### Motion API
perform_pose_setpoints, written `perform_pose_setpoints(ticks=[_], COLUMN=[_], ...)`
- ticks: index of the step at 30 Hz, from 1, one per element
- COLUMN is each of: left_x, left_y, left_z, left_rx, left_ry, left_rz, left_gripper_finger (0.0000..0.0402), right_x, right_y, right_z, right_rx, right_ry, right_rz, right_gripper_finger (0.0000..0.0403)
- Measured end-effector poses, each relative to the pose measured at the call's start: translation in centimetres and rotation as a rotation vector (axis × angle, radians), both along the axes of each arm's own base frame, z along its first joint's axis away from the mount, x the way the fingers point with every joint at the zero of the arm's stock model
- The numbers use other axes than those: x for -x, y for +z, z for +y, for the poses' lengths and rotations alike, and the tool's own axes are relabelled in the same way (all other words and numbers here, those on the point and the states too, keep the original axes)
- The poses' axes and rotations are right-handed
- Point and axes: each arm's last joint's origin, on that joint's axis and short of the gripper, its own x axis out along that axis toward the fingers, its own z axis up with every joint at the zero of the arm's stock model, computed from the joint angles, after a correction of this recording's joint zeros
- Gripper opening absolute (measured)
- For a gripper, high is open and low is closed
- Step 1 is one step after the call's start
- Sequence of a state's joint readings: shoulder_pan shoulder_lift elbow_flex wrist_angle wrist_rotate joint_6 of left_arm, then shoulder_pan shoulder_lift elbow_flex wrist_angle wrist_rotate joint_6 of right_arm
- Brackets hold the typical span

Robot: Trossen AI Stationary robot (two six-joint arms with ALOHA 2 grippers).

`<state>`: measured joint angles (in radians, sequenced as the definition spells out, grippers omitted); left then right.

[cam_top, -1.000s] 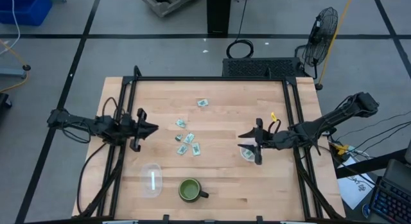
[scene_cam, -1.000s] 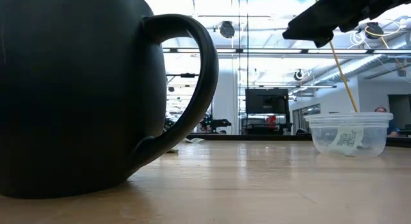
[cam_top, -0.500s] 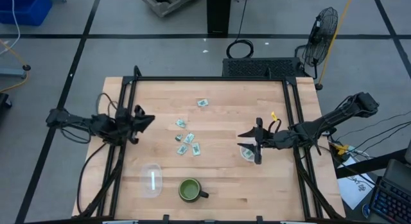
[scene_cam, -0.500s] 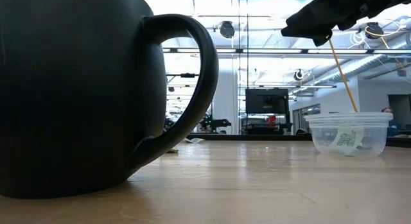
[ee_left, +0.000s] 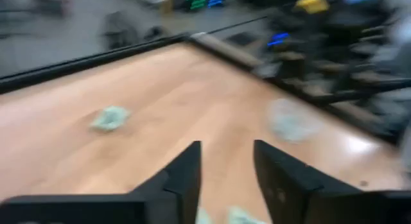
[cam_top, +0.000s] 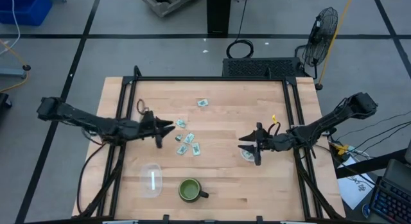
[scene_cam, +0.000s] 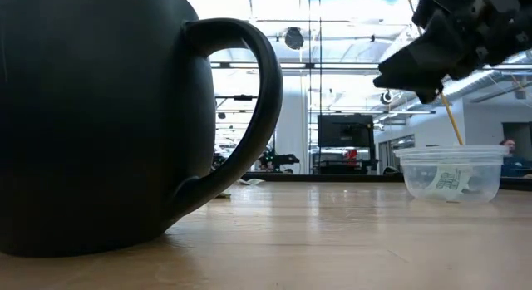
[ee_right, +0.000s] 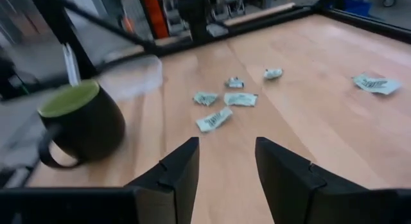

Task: Pick and place Stevia / Truvia into bins
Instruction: Put the white stevia packet into the rectangular transparent container

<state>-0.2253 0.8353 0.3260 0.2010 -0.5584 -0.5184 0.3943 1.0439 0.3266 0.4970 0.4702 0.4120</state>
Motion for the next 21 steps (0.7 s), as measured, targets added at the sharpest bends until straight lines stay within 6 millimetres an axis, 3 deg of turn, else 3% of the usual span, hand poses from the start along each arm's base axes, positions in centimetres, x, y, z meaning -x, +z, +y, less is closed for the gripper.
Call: perform_pose_setpoints(ticks=[3,8,16,21], left_x=[-1.5,-4.4,-9.4,-11.5], left_y=[0.0,-0.7,-2.7,-4.4], left_z=[0.5,1.0,3.1,4.6], left_rx=[-0.02,-0.03,-0.01,0.022], left_ry=[0.109,0.13,0.146,0.145], left_rz=[0.139,0.348,0.587,0.732], left_gripper_finger=[0.0199,0.0237,0.0244,0.0244], right_x=[0.6,0.9,0.6,0.5], right_y=[-0.5,-0.3,0.7,0.7], right_z=[-0.2,-0.2,0.0,0.0], right_rx=[-0.061,-0.075,0.019,0.039], right_ry=[0.002,0.076,0.101,0.105], right_rz=[-0.078,-0.167,-0.209,-0.215], right_gripper_finger=[0.0144,0.0144,0.0144,0.0144])
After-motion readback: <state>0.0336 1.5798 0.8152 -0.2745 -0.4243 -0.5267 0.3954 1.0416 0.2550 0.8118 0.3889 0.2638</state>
